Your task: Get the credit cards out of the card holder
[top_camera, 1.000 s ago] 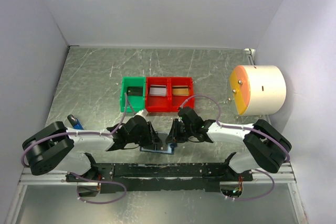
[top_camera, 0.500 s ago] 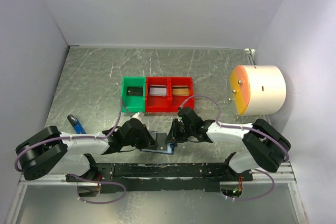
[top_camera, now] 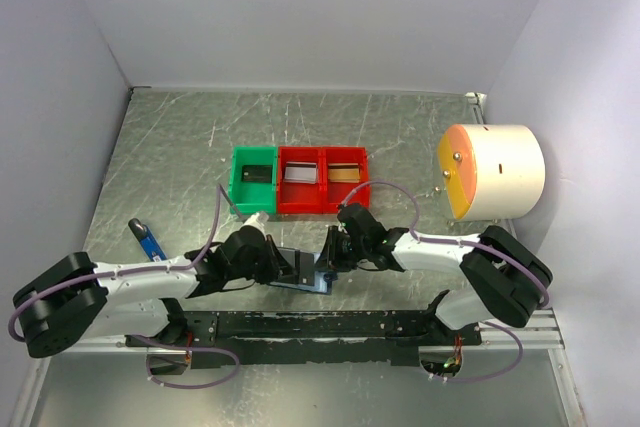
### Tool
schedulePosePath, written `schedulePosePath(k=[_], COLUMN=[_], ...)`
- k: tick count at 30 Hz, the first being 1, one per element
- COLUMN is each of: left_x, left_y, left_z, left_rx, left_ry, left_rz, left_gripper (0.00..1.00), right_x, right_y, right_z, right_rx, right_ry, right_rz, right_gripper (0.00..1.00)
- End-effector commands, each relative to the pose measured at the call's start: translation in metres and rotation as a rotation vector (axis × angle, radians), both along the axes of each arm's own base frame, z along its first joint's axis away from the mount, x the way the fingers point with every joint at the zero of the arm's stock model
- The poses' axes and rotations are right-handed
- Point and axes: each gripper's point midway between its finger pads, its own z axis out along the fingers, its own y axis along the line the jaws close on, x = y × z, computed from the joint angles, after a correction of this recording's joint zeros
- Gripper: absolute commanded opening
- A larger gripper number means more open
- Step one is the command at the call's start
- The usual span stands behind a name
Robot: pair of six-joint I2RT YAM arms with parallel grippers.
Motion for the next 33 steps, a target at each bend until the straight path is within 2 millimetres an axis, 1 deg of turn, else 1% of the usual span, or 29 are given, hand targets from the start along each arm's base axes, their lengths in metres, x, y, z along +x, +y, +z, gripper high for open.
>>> schedulePosePath(k=[1, 4, 6, 9, 13, 15, 17, 20, 22, 24, 27, 29, 31, 33], left_x=[0.004, 0.005, 0.005, 0.005, 0.004, 0.004, 0.004, 0.004, 0.004, 0.005, 0.006, 0.006, 0.007, 0.006], left_y=[0.004, 0.006, 0.007, 0.008, 0.008, 0.008, 0.009, 0.008, 0.007, 0.006, 0.002, -0.001, -0.007, -0.012], left_z=[0.004, 0.004, 0.004, 0.004, 0.003, 0.004, 0.003, 0.005, 0.005, 0.005, 0.008, 0.009, 0.013, 0.013], left_rx=[0.013, 0.031, 0.043, 0.045, 0.047, 0.047, 0.048, 0.040, 0.042, 0.041, 0.019, -0.009, -0.053, -0.084], left_ry=[-0.022, -0.024, -0.026, -0.026, -0.023, -0.023, -0.023, -0.025, -0.024, -0.024, -0.029, -0.032, -0.040, -0.036], left_rz=[0.019, 0.020, 0.021, 0.021, 0.018, 0.018, 0.021, 0.019, 0.017, 0.016, 0.013, 0.010, 0.006, 0.000], left_gripper=[0.10, 0.09, 0.09, 0.09, 0.08, 0.08, 0.08, 0.09, 0.09, 0.11, 0.16, 0.20, 0.23, 0.25], right_x=[-0.020, -0.018, -0.015, -0.006, 0.008, 0.011, 0.010, 0.006, 0.001, -0.002, -0.006, -0.010, -0.014, -0.018], right_y=[-0.052, -0.051, -0.046, -0.034, -0.013, 0.001, 0.012, 0.021, 0.023, 0.019, 0.007, 0.002, -0.001, -0.005], right_z=[-0.049, -0.046, -0.039, -0.018, 0.019, 0.035, 0.044, 0.041, 0.029, 0.013, -0.009, -0.018, -0.024, -0.030], right_rx=[-0.257, -0.260, -0.249, -0.201, -0.109, -0.037, 0.025, 0.069, 0.067, 0.030, -0.032, -0.051, -0.054, -0.059], right_ry=[0.079, 0.072, 0.061, 0.015, -0.064, -0.084, -0.086, -0.065, -0.021, 0.020, 0.062, 0.080, 0.093, 0.110], right_rz=[-0.030, -0.026, -0.016, 0.007, 0.050, 0.069, 0.085, 0.109, 0.121, 0.109, 0.078, 0.071, 0.060, 0.047], right_gripper=[0.20, 0.20, 0.20, 0.21, 0.24, 0.25, 0.26, 0.27, 0.27, 0.27, 0.26, 0.26, 0.26, 0.25])
